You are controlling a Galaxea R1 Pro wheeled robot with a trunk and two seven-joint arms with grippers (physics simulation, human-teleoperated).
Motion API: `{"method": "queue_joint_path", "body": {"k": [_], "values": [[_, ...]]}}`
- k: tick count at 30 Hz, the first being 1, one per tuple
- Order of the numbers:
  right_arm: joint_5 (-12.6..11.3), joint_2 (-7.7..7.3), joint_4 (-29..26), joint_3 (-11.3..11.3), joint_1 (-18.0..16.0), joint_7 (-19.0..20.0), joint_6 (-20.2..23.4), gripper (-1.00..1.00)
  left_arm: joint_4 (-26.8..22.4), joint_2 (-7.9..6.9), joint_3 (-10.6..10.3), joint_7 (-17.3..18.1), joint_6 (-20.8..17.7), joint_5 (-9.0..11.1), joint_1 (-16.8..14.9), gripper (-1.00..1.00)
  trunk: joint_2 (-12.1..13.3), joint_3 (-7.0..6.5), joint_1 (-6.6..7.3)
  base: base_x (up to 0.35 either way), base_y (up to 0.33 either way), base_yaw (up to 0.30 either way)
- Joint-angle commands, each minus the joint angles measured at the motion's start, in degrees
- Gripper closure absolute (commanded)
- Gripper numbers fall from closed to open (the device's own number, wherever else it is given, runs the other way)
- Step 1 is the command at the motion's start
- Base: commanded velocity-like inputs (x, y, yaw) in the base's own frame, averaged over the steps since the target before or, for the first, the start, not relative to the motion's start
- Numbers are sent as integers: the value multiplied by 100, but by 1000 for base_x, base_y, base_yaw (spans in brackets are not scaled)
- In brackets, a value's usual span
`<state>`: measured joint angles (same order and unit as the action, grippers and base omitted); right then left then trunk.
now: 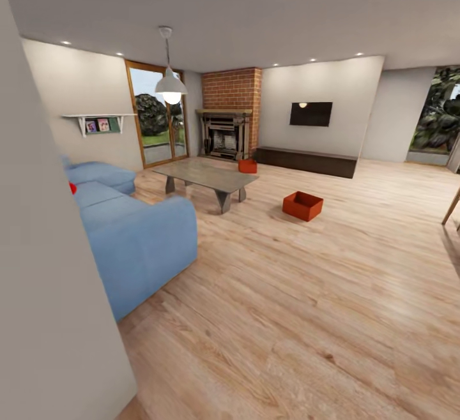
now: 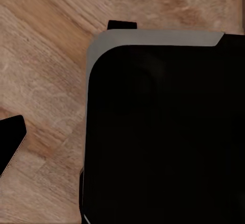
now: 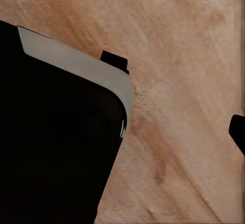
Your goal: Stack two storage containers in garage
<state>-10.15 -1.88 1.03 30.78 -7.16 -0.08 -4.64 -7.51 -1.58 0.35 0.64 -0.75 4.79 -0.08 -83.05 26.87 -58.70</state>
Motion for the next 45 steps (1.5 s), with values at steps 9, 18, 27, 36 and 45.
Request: {"method": "queue_joint_path", "body": {"k": [9, 18, 27, 36, 45], "values": [[-65, -3, 11, 51, -5, -1, -28, -100, -5, 0, 1, 7, -4, 50, -1, -100, -2, 6, -3, 323, 0, -75], [-69, 1, 11, 51, -5, -1, -28, -100, -5, 0, 1, 7, -4, 49, -1, -100, -2, 6, -3, 323, 0, -239], [-58, 3, 11, 51, -5, -1, -28, -100, -5, 0, 1, 7, -4, 49, -1, -100, -2, 6, -3, 323, 0, -242], [-66, 2, 11, 51, -5, -1, -28, -100, -5, 0, 1, 7, -4, 52, -1, -100, -2, 6, -3, 323, 0, -59], [-74, -4, 11, 51, -5, -1, -28, -100, -5, 0, 1, 7, -4, 54, -1, -100, -2, 6, -3, 323, 0, -1]]}}
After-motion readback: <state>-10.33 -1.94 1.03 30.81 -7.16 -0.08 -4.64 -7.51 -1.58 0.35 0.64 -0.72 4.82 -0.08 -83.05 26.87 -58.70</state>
